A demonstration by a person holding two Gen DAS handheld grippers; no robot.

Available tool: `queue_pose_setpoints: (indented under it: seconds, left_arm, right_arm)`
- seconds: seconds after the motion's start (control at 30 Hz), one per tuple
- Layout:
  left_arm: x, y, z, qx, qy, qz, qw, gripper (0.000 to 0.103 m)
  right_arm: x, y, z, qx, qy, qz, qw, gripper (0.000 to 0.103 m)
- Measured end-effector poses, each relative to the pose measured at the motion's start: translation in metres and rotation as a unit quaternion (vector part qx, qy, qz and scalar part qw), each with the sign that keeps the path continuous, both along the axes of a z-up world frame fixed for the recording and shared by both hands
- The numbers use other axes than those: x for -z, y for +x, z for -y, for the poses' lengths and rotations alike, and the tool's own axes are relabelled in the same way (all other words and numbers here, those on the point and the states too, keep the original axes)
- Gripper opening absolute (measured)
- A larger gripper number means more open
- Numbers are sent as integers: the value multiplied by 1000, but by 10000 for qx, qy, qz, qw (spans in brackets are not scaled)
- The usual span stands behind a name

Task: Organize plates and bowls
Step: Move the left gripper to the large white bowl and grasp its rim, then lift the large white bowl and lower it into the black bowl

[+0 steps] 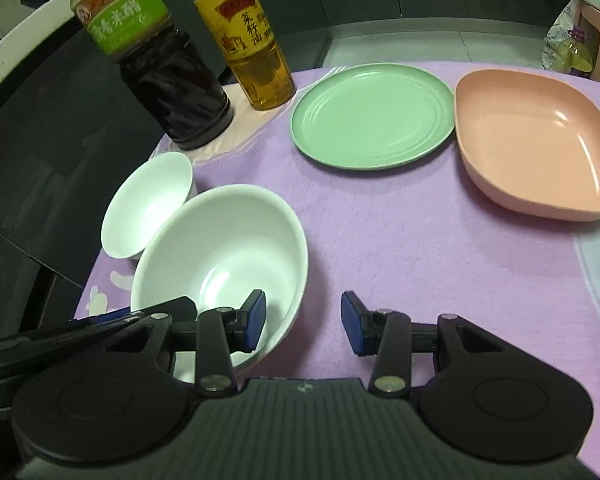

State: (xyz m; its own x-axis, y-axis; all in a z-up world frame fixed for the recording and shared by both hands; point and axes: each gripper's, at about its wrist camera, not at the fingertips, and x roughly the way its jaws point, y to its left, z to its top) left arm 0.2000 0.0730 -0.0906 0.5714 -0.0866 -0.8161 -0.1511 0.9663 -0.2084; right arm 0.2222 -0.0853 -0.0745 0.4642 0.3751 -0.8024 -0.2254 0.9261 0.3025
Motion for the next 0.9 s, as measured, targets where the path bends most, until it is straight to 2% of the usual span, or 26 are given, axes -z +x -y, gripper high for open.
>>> queue_pose_setpoints:
  seconds: [0.1, 0.2, 0.23, 0.3, 0.33, 0.43, 0.9]
  left_arm:
    - [1, 1, 1, 26, 20, 40, 10000, 27]
    - [3, 1, 4, 216, 12, 136, 9997, 15]
    - [3, 0, 5, 276, -20, 151, 9995, 15]
    - [0, -3, 8, 364, 6, 212, 9991, 14]
    - [-1, -4, 9, 397, 33, 235, 9989, 14]
    - [-5, -9, 13, 454, 80, 304, 9985, 14]
    - [-48, -59, 24, 673, 152, 876, 9938, 14]
  right_arm:
    - [0, -1, -3, -37, -91, 79, 9999, 43]
    - [2, -2, -5, -79, -177, 192, 9996, 43]
    - [3, -2, -7, -122, -239, 230, 9994, 40]
    - [4, -3, -8, -183, -272, 272, 9991, 21]
    - [5, -3, -8, -200, -250, 238, 9992, 19]
    - [3, -5, -7, -168, -198, 175, 9995, 19]
    - [-42, -59, 4, -27, -219, 672, 9975, 19]
